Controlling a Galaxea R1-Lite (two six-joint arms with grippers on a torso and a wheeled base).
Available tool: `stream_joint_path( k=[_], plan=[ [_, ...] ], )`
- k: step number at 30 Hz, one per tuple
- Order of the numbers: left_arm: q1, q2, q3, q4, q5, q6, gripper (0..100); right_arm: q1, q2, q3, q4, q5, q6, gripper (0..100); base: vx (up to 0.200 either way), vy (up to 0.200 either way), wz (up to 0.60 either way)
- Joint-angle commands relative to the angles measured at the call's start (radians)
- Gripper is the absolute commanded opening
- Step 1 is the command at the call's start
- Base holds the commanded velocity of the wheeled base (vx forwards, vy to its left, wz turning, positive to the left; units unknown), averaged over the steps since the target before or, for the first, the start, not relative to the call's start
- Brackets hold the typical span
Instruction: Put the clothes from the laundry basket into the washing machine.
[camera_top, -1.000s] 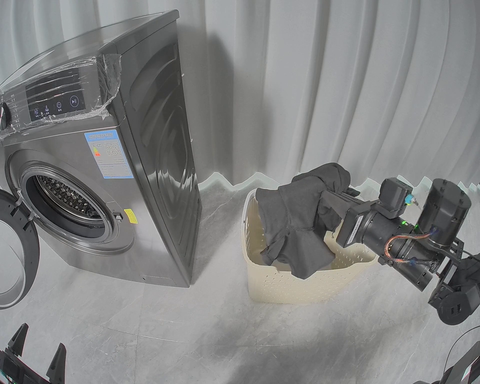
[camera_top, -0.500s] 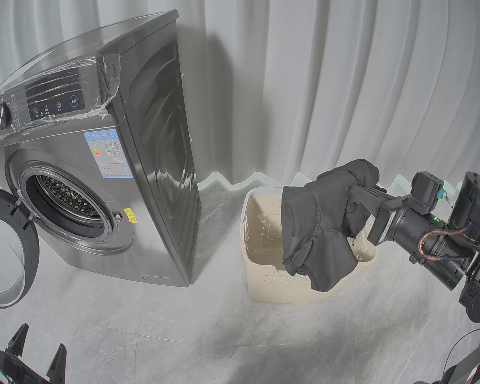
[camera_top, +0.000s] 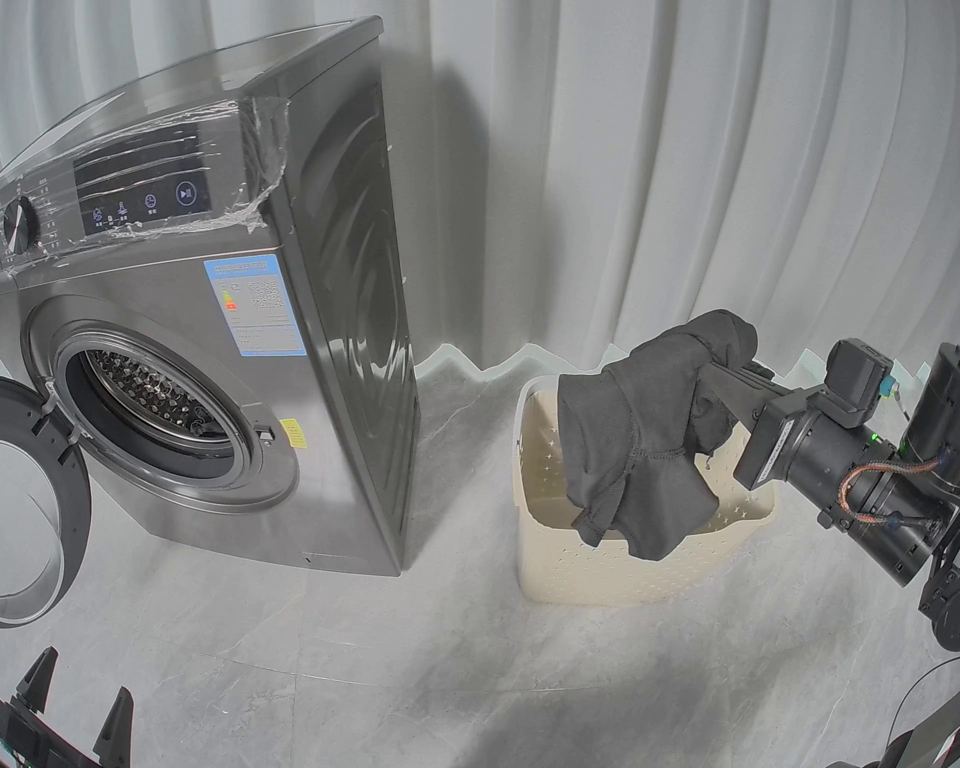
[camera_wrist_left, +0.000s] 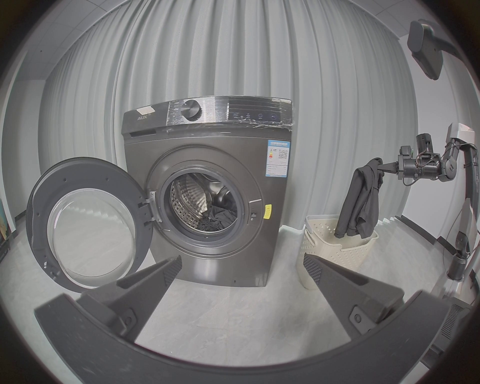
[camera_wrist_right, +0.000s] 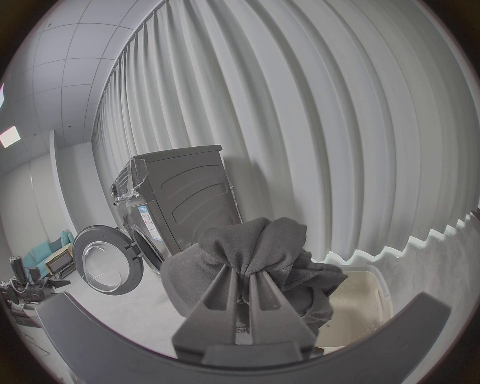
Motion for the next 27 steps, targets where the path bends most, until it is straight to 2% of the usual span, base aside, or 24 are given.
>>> stream_joint_path(
  k=[1, 14, 20, 25, 27],
  plan=[
    [0.000, -0.016, 0.015, 0.001, 0.000, -0.003, 100, 0.000, 0.003, -0.001, -0.001, 0.001, 0.000, 0, 0.000, 0.200, 0.00],
    [0.000, -0.016, 0.015, 0.001, 0.000, -0.006, 100, -0.004, 0.014, -0.001, -0.001, -0.003, 0.002, 0, 0.000, 0.200, 0.00],
    [0.000, -0.016, 0.015, 0.001, 0.000, -0.006, 100, -0.010, 0.014, -0.006, 0.013, -0.080, -0.001, 0, 0.000, 0.200, 0.00],
    [0.000, -0.016, 0.015, 0.001, 0.000, -0.006, 100, -0.032, 0.014, -0.012, 0.013, -0.103, -0.001, 0, 0.000, 0.000, 0.00],
    [0.000, -0.016, 0.015, -0.001, 0.000, -0.004, 100, -0.061, 0.016, -0.038, 0.013, -0.109, 0.000, 0, -0.100, 0.000, 0.00]
  ],
)
